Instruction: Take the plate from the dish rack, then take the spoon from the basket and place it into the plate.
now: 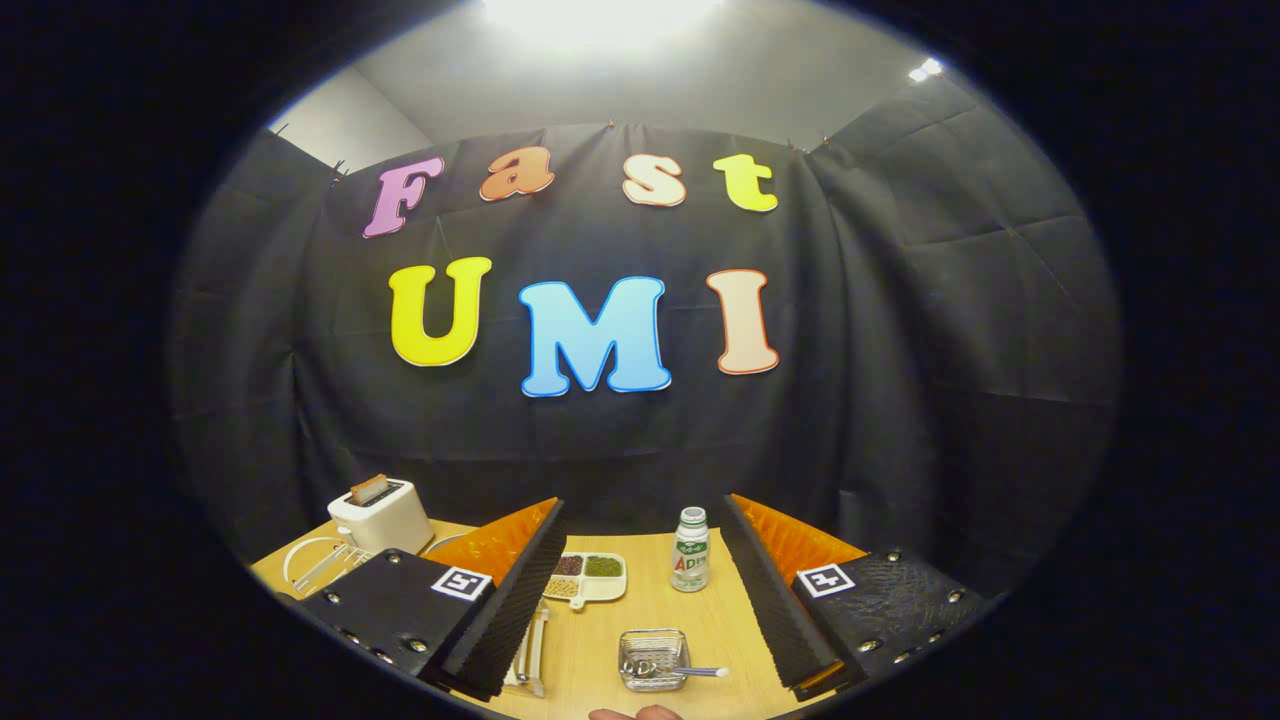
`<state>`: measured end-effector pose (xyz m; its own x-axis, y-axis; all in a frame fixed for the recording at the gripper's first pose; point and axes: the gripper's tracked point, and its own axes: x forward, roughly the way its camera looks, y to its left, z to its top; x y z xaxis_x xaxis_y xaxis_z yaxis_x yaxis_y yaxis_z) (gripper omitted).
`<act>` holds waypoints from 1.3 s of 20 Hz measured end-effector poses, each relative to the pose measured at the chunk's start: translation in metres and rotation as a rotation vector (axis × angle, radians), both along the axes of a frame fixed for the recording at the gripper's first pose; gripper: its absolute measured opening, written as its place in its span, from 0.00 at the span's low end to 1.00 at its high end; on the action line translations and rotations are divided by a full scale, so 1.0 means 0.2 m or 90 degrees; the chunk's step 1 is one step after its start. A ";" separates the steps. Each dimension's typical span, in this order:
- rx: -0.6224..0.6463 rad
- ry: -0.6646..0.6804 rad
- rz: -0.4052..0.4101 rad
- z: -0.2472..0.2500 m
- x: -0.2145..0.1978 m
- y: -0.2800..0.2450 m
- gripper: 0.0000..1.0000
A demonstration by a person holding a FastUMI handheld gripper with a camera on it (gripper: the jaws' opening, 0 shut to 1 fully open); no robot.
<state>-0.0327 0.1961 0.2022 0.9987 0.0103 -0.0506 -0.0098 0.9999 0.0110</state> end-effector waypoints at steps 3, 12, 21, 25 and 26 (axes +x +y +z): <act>0.008 0.033 0.030 -0.01 0.03 0.15 0.95; 0.075 0.252 0.124 -0.29 0.11 0.59 0.96; 0.048 0.415 0.123 -0.53 0.21 0.76 0.97; 0.009 0.456 0.099 -0.61 0.26 0.80 0.96; -0.001 0.467 0.098 -0.63 0.26 0.82 0.97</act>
